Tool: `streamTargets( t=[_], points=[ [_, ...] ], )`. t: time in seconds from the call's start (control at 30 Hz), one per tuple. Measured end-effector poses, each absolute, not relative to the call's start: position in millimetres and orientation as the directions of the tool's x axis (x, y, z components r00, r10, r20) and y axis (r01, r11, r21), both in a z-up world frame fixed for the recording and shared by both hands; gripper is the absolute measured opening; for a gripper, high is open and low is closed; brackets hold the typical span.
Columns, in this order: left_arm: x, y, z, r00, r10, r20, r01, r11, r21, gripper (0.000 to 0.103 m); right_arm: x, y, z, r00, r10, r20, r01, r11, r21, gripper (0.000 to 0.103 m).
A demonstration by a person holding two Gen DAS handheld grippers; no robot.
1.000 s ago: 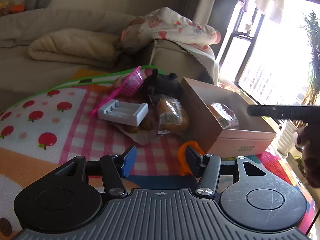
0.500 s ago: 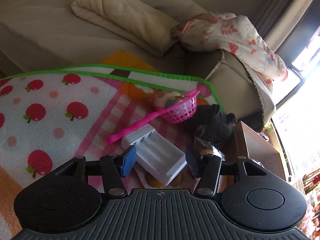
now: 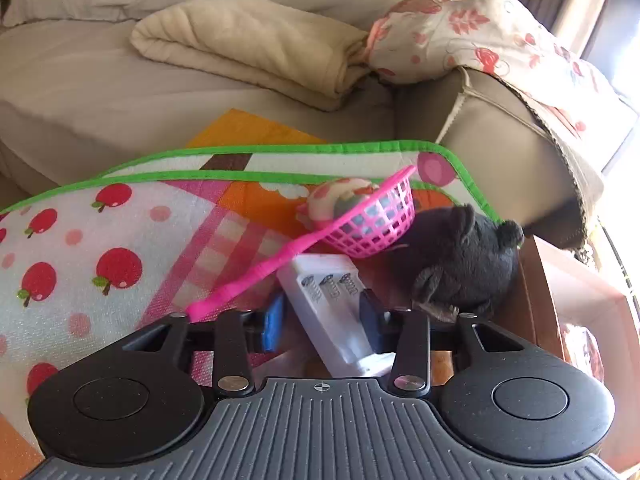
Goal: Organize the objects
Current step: 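Grasp the white battery holder with the left gripper and lift it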
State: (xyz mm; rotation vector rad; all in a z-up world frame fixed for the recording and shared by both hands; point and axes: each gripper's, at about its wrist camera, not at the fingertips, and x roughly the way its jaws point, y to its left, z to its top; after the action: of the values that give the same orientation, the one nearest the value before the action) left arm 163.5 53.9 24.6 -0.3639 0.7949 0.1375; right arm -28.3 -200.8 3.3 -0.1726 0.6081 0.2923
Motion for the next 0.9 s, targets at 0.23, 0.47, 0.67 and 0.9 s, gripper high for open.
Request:
streamTargets(
  t=[0.23, 0.47, 0.67, 0.9],
  points=[
    [104.3, 72.6, 25.1, 0.728, -0.077, -0.682, -0.133, 0.959, -0.250, 0.026, -18.5, -205.4, 0.3, 0.756, 0.214, -0.619, -0.301, 0.953, -0.037, 0.103],
    [36.1, 97.6, 27.0, 0.724, -0.146, -0.674, -0.034, 0.969, -0.247, 0.025, -13.6, -204.8, -2.9, 0.737, 0.205, -0.644, -0.298, 0.954, -0.037, 0.103],
    [-13.9, 103.2, 27.9, 0.675, -0.266, -0.688, 0.133, 0.961, -0.242, 0.026, -13.8, -203.9, -3.9, 0.739, 0.191, -0.646, -0.288, 0.957, -0.047, 0.103],
    [-31.3, 100.8, 33.1, 0.680, -0.257, -0.687, 0.142, 0.965, -0.221, 0.026, -12.5, -205.4, -3.6, 0.740, 0.185, -0.647, -0.279, 0.959, -0.045, 0.103]
  ],
)
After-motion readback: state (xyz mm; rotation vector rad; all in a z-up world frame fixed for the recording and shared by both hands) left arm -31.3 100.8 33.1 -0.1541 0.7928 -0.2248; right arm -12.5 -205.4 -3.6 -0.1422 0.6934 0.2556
